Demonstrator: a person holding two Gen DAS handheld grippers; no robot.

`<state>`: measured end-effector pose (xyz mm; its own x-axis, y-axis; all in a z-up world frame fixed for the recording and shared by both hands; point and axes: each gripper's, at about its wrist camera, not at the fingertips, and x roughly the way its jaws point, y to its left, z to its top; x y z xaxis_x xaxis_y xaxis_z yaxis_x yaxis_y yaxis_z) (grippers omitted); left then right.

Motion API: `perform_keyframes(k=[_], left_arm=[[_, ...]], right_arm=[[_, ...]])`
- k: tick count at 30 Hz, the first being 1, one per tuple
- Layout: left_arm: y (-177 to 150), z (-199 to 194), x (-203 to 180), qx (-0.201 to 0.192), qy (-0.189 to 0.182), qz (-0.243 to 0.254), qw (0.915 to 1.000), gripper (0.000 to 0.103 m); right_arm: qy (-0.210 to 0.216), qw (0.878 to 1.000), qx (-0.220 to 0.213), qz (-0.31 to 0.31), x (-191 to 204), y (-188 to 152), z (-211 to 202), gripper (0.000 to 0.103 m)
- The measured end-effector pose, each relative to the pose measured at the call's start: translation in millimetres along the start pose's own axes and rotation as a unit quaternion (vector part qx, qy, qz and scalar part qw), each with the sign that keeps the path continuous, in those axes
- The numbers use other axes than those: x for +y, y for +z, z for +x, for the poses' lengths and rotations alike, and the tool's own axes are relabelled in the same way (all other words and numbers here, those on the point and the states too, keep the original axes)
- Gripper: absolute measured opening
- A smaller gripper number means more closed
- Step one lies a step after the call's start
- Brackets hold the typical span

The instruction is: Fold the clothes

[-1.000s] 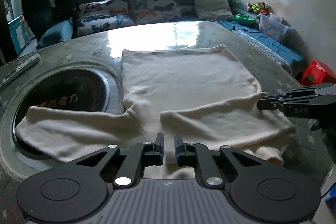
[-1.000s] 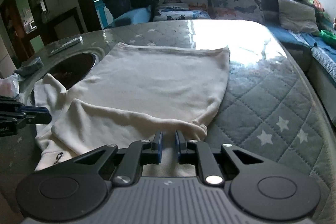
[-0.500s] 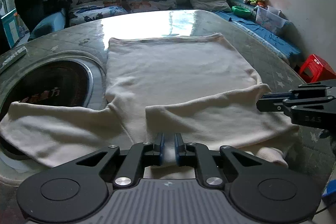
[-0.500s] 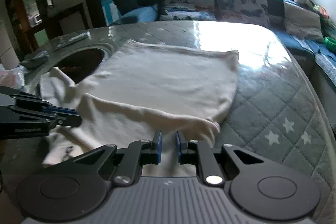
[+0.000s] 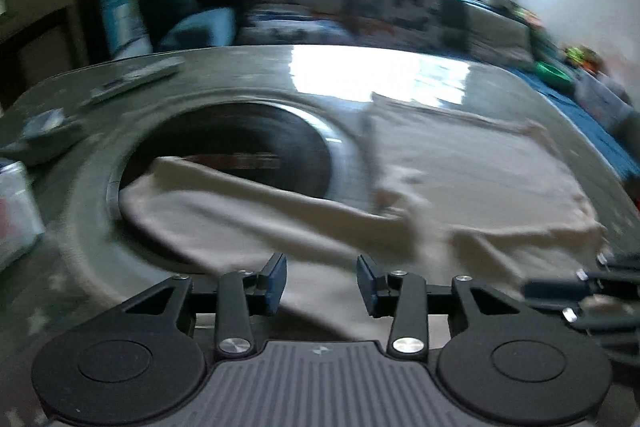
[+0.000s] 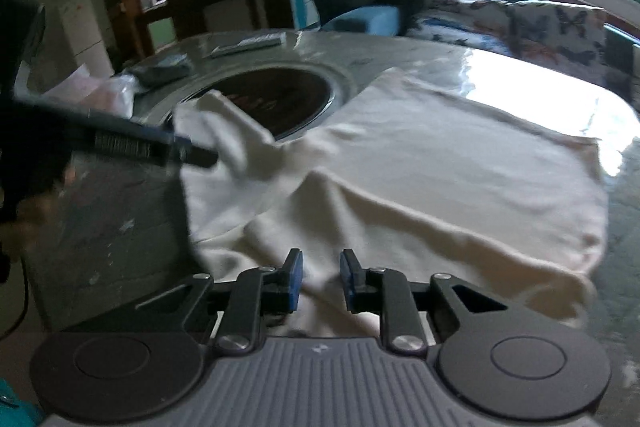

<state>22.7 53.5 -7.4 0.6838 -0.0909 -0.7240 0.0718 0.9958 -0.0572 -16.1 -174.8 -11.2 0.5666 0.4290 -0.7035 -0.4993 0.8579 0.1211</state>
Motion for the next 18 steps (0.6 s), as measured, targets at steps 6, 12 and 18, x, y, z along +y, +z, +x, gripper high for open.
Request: perform_keyframes(k=[6, 12, 18], left_arm=[[14.1, 9.3, 54.0, -0.015, 0.083, -0.06, 0.9946, 0.046], [24.2, 30.9, 92.0, -0.012, 0.135, -0.102, 0.9855, 0.046], [29.4, 50.1, 98.7, -0.002, 0.142, -0.105, 0.9842, 0.044]], right_arm=[[-0.003, 1.0, -0.009, -0.003, 2.5, 3.0, -6.0, 0.021], [-0.012, 1.0, -0.017, 0.009, -5.3, 1.9, -19.3, 0.021], [-0.021, 0.999, -0.022, 0.019, -10.8, 0.0, -27.2, 0.021]])
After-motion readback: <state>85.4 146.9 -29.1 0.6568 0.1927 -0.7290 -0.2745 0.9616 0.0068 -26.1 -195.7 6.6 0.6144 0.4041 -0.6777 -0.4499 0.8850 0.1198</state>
